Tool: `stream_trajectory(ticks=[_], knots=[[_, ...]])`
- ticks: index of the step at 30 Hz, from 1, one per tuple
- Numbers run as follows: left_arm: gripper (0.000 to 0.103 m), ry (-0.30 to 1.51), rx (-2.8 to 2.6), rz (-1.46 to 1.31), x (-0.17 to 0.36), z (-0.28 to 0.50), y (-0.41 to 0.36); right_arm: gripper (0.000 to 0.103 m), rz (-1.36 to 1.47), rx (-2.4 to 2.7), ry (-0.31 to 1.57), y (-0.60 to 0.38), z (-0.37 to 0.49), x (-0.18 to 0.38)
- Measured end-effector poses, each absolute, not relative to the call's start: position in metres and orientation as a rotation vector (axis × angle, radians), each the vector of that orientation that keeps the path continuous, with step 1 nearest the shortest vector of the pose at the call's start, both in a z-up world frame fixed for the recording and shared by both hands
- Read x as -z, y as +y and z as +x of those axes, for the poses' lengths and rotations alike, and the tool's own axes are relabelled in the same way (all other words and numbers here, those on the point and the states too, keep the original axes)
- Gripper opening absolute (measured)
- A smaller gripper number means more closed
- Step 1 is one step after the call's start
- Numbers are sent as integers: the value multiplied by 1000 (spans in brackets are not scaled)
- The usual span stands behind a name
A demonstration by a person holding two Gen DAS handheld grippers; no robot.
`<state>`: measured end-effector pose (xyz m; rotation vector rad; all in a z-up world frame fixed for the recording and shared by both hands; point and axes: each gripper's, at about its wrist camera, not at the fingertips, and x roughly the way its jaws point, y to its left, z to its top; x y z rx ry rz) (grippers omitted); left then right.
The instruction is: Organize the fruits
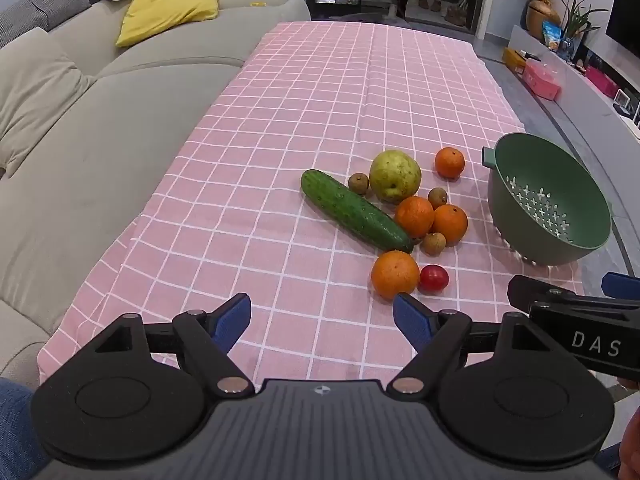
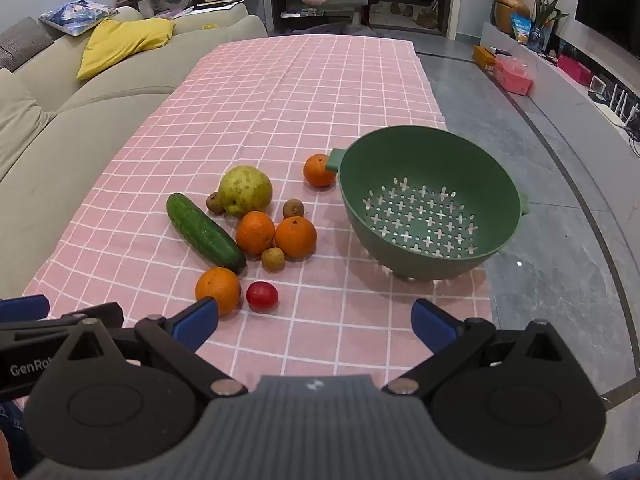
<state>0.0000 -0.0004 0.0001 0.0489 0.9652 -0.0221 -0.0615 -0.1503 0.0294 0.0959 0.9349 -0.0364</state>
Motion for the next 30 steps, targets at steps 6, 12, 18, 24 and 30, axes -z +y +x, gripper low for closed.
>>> stream_trajectory(ticks=[6, 12, 18, 24, 30], knots=[[94, 971, 37, 31, 0, -2, 2, 99, 76, 45, 929, -148, -62, -30], [94, 974, 43, 21, 1, -5, 6, 99, 76, 41, 927, -142, -63, -31], [94, 974, 30, 24, 1, -5, 3, 99, 86, 29, 923, -147, -64, -30], [94, 972, 29, 25, -1, -5, 4, 99, 88, 27, 922, -147, -65, -30], [94, 972, 28, 24, -2, -6, 4, 99, 88, 26, 921, -147, -65, -30]])
